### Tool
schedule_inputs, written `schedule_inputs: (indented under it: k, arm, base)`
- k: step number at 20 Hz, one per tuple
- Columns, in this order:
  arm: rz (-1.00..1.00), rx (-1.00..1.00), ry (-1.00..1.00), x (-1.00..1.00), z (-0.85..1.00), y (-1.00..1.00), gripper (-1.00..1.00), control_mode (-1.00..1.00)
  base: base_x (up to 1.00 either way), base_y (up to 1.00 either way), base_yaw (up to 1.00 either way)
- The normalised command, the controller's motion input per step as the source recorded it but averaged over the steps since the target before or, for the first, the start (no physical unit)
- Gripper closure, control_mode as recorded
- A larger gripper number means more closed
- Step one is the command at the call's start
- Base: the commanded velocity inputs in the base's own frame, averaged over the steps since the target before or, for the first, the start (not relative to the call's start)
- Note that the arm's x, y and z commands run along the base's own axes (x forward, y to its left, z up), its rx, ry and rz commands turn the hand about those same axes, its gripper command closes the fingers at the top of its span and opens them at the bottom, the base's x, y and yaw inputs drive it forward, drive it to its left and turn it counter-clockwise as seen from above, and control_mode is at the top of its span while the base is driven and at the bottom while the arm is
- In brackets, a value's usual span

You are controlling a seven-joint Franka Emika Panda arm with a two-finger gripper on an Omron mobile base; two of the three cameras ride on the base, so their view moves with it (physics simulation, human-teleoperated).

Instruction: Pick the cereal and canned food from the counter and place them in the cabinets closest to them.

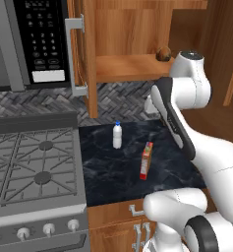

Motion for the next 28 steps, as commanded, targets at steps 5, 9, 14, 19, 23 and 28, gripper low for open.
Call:
schedule_inputs:
  k: [5,9,14,19,23,28]
  arm:
    - [0.01,0.0,-0.02,-0.37,-0.14,0.0,-1.0,-1.0]
    - [0.0,0.0,0.0,-0.22,-0.27,0.02,-1.0,-1.0]
    - [0.0,-0.02,0.0,-0.07,-0.33,0.1,-1.0,-1.0]
    - [0.0,-0.02,0.0,0.0,-0.37,0.15,-1.0,-1.0]
    - [-0.02,-0.03,0.0,0.07,-0.39,0.12,-1.0,-1.0]
    - [-0.03,-0.02,0.0,0.11,-0.37,0.09,-1.0,-1.0]
  base:
    - [0.0,0.0,0.0]
    - [0.0,0.0,0.0]
    - [0.0,0.0,0.0]
    - [0.0,0.0,0.0]
    - [0.0,0.0,0.0]
    - [0.0,0.0,0.0]
